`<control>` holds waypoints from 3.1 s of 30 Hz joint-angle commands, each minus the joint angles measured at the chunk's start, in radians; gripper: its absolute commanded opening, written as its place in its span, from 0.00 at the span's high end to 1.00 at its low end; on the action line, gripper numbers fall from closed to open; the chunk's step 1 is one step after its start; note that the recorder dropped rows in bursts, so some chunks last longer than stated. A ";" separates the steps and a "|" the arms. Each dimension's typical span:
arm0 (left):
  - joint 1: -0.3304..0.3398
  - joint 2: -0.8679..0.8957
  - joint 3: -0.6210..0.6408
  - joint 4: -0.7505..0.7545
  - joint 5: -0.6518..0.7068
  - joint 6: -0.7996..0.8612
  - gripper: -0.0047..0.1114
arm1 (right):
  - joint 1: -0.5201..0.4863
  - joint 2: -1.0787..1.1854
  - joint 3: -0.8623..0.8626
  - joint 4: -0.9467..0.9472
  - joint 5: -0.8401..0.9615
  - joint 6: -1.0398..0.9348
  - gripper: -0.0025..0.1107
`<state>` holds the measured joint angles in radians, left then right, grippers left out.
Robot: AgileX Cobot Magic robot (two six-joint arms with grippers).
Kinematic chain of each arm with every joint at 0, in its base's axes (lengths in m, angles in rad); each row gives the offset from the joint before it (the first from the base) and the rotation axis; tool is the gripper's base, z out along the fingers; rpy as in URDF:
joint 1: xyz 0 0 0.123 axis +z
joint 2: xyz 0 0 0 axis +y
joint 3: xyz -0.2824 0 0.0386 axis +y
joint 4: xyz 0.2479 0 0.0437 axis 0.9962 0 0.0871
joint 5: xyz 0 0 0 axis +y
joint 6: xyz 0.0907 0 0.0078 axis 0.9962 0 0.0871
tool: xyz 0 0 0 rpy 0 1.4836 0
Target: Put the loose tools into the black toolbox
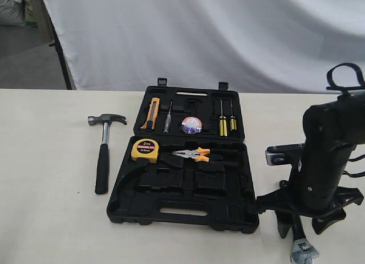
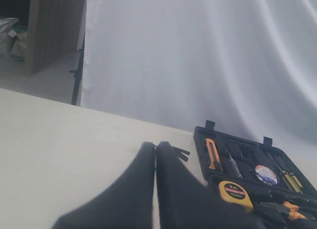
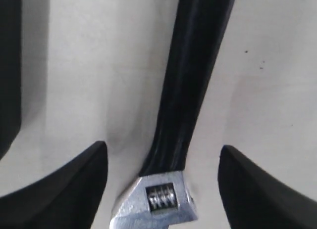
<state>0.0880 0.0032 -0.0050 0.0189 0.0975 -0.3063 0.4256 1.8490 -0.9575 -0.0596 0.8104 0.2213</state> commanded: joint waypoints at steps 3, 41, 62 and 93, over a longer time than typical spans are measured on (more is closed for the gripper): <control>-0.004 -0.003 -0.003 0.002 -0.009 -0.005 0.95 | -0.005 0.077 0.005 -0.010 -0.046 0.029 0.54; -0.004 -0.003 -0.003 0.002 -0.009 -0.005 0.95 | -0.281 -0.125 0.068 0.200 -0.144 0.024 0.98; -0.004 -0.003 -0.003 0.002 -0.009 -0.005 0.95 | -0.220 -0.379 0.063 0.790 -0.204 -0.425 0.98; -0.004 -0.003 -0.003 -0.004 -0.009 -0.005 0.95 | 0.158 0.001 -0.181 1.007 -0.559 -0.235 0.98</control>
<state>0.0880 0.0032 -0.0050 0.0189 0.0975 -0.3063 0.5843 1.8562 -1.1268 0.8646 0.2758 -0.0423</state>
